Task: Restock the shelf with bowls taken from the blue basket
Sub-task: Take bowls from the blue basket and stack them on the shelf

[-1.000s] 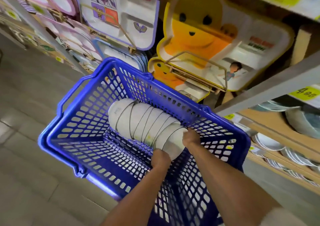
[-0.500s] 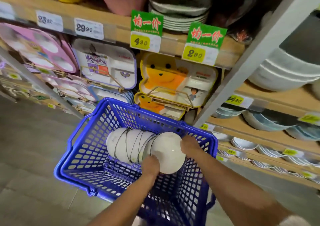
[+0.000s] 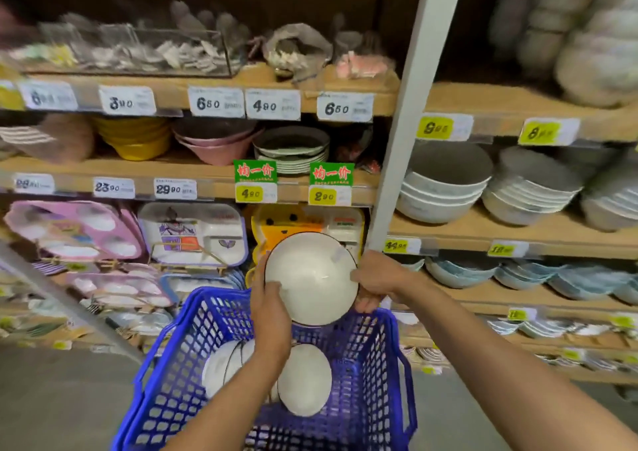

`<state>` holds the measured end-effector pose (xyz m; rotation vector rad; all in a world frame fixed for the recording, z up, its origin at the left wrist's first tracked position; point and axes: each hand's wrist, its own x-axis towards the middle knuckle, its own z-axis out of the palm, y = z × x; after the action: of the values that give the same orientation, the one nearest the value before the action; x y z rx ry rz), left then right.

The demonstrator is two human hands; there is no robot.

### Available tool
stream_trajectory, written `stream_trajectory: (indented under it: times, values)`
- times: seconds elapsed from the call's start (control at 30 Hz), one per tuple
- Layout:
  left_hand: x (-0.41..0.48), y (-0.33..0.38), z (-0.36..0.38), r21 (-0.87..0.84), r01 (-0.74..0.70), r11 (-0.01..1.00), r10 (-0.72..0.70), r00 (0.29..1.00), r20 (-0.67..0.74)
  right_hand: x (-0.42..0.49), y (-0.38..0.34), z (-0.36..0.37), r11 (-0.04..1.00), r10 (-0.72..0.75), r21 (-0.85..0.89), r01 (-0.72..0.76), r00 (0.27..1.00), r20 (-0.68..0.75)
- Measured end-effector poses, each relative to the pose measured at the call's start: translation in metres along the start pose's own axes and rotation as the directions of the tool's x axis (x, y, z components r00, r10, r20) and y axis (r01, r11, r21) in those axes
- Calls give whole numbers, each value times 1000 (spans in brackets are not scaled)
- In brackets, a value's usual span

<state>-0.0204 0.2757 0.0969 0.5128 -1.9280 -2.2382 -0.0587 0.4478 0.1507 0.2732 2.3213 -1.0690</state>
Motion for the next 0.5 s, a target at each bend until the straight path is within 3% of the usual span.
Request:
stream_trajectory:
  times: [0.17,0.3,0.37,0.5]
  values:
    - [-10,70,18,-157,-64,986,72,996,45,-56,-17,-44,975,-201,59,216,961,-189]
    - [-35,120,40,-211,-92,973,117,987,107,-96,-12,-74,906,-400,-32,423,827,-394]
    - [-50,140,55,-232,-90,968,121,985,121,-110,-8,-85,832,-455,84,549,760,-464]
    - [-84,165,94,-278,-85,957,137,975,174,-131,-1,-113,565,-515,435,702,711,-479]
